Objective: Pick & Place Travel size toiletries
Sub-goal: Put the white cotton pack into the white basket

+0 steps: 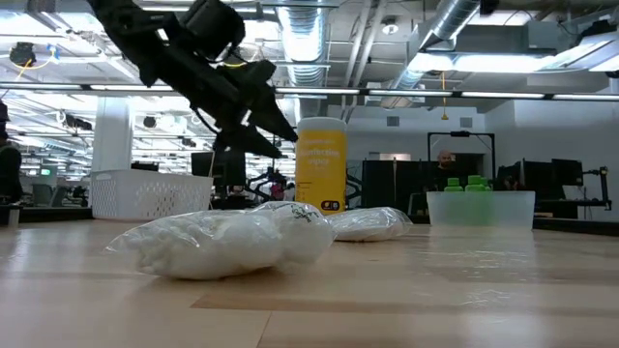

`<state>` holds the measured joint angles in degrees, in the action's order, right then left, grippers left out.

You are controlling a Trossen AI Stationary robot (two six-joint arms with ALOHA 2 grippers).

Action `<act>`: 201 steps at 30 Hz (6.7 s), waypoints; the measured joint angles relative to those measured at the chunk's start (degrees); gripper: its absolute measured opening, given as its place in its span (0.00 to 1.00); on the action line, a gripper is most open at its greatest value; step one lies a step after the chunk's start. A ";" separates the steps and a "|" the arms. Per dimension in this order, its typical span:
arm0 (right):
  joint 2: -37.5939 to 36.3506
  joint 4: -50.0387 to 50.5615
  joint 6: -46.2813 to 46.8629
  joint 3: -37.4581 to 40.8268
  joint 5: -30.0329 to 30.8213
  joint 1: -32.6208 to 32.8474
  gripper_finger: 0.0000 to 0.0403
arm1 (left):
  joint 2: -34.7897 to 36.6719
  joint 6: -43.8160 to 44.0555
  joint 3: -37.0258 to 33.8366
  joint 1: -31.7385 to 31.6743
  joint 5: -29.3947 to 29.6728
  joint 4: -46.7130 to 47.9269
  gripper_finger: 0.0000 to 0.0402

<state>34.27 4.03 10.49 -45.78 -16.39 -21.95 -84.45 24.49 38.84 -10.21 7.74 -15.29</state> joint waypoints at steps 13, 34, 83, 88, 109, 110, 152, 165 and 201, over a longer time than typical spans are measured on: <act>-4.53 -50.82 18.39 34.57 -0.16 2.50 0.55 | -12.52 -4.59 10.06 5.33 -0.48 -0.37 0.64; -8.84 -45.66 21.05 45.31 0.05 1.98 0.55 | -14.60 -1.09 10.74 9.87 3.55 -0.89 0.64; -30.73 -41.03 29.45 41.16 -18.14 -9.49 0.01 | -19.62 8.53 10.69 13.67 9.39 -6.94 0.64; -34.08 -14.81 16.61 38.70 -16.55 -7.41 0.00 | -19.62 5.88 10.72 13.67 9.65 -8.64 0.64; -31.70 -7.95 14.00 45.29 -8.58 0.56 0.02 | -20.24 0.64 10.72 15.62 8.45 -3.13 0.66; -31.70 -7.93 14.00 45.29 -8.58 0.56 0.02 | -20.47 -0.20 10.67 15.98 8.57 -2.62 0.67; -31.70 -7.84 13.98 45.31 -8.81 0.50 0.02 | -24.42 14.33 12.36 18.42 4.97 -0.32 0.06; -31.70 -7.83 13.98 45.31 -8.82 0.50 0.02 | -4.81 3.25 12.47 12.51 10.70 6.17 0.02; -31.70 -7.84 13.98 45.33 -9.02 0.50 0.02 | 31.27 -1.62 8.75 -23.42 30.06 57.94 0.02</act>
<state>2.57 -3.81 24.47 -0.45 -25.41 -21.45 -53.18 22.87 47.59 -33.62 37.79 42.65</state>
